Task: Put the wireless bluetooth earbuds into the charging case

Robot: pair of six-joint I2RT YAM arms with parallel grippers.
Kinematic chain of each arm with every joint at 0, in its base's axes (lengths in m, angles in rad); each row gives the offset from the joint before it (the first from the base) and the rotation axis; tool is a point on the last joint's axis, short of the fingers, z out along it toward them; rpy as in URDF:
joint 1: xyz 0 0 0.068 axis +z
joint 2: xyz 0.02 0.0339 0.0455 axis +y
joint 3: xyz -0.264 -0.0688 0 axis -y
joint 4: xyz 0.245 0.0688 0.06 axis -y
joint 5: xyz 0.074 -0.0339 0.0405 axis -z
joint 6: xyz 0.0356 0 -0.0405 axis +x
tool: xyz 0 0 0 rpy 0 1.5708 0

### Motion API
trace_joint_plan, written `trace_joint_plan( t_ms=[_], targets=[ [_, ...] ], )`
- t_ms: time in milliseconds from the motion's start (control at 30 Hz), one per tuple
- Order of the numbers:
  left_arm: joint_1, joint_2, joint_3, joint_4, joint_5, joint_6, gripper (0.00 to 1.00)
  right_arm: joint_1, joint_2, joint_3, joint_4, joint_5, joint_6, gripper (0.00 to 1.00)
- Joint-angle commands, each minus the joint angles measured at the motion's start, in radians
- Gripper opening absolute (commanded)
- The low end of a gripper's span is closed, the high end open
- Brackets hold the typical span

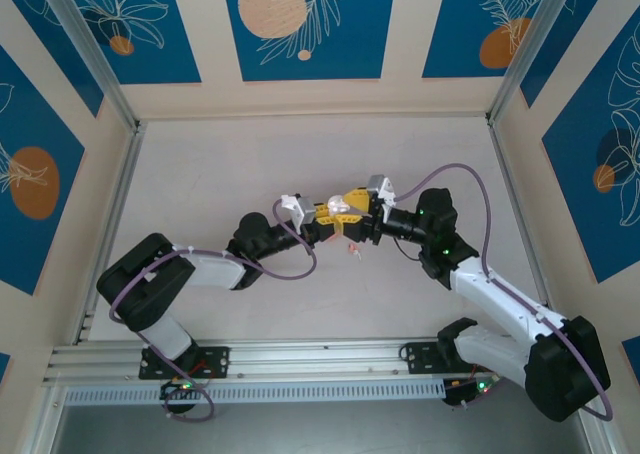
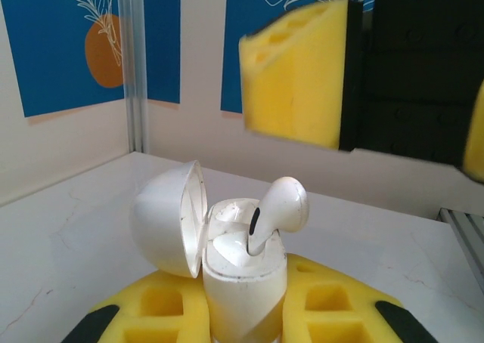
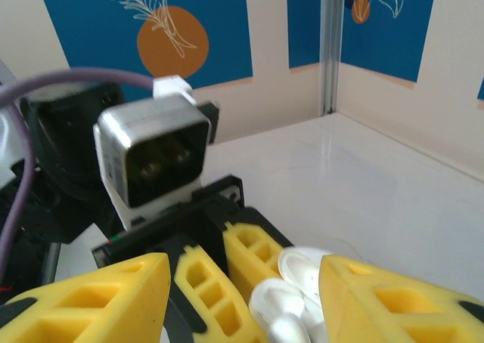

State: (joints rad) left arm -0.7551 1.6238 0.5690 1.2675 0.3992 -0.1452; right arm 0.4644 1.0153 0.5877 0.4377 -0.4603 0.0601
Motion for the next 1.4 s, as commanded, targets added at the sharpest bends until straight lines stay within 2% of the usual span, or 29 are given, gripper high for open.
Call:
trace_joint_plan(
  t_ms=[0,133,300,467,600,700,833,1033,1367],
  targets=[
    [0.000,-0.023,-0.003,0.011,-0.007,0.036,0.12,-0.007,-0.027,0.051,-0.062,-0.046,0.041,0.56],
    [-0.001,-0.025,-0.006,-0.005,-0.005,0.057,0.12,-0.025,-0.029,0.104,-0.145,-0.048,0.129,0.58],
    [0.000,-0.035,-0.008,-0.047,0.000,0.090,0.12,-0.064,-0.008,0.236,-0.417,-0.034,0.264,0.59],
    [-0.001,-0.043,-0.012,-0.069,0.001,0.106,0.12,-0.084,-0.003,0.317,-0.619,-0.079,0.324,0.55],
    [-0.001,-0.046,-0.012,-0.072,0.008,0.107,0.12,-0.101,0.001,0.337,-0.708,-0.122,0.343,0.49],
    [-0.001,-0.042,-0.012,-0.058,0.017,0.097,0.12,-0.149,0.018,0.330,-0.726,-0.138,0.417,0.48],
    [-0.001,-0.039,-0.015,-0.044,0.021,0.085,0.12,-0.218,0.071,0.309,-0.656,-0.256,0.546,0.48],
    [-0.001,-0.042,-0.018,-0.041,0.027,0.073,0.12,-0.221,0.135,0.318,-0.635,-0.309,0.591,0.42],
    [-0.001,-0.041,-0.013,-0.034,0.031,0.069,0.12,-0.206,0.180,0.320,-0.633,-0.300,0.596,0.35]
  ],
)
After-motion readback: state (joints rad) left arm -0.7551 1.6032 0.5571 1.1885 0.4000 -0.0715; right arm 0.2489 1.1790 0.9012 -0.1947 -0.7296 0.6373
